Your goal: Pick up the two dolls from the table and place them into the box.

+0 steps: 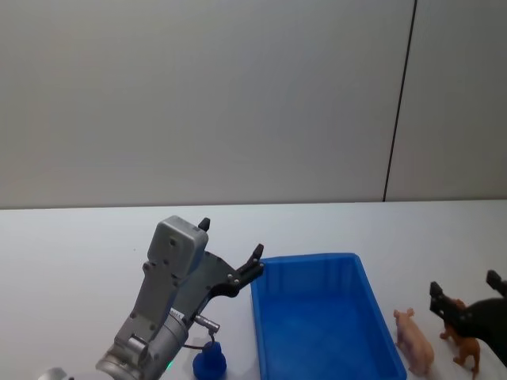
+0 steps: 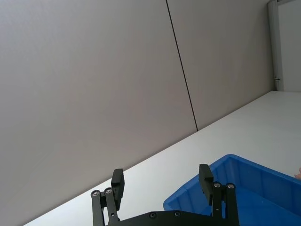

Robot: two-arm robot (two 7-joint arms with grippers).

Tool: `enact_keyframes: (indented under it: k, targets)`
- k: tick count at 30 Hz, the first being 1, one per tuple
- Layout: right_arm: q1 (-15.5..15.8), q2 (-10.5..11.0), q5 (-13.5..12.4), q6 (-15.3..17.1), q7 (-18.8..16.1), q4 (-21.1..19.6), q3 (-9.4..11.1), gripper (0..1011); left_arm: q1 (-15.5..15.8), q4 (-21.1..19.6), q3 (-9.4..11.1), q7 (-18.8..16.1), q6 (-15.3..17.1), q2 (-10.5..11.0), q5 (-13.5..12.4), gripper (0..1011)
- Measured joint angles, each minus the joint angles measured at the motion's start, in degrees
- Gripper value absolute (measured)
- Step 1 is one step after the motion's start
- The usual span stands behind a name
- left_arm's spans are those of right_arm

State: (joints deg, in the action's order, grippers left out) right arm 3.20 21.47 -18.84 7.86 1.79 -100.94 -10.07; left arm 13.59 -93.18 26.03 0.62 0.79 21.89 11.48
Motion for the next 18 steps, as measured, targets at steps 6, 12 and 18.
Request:
enact_keyframes:
  k: [6,12,18]
  targets:
    - [0.4,0.2,0.0,1.5,0.9,1.2,0.4,1001,0.0,0.0,0.0,0.0,0.0,0.0,0.0,1001]
    - [0.5,0.2,0.1,2.4,1.1,2.9,0.5,1001,0.0,0.0,0.0,0.0,0.0,0.0,0.0,1001]
    - [0.3,-0.1,0.4,2.8,0.8,4.6,0.5,1001,0.0,0.0,0.0,0.0,0.0,0.0,0.0,1001]
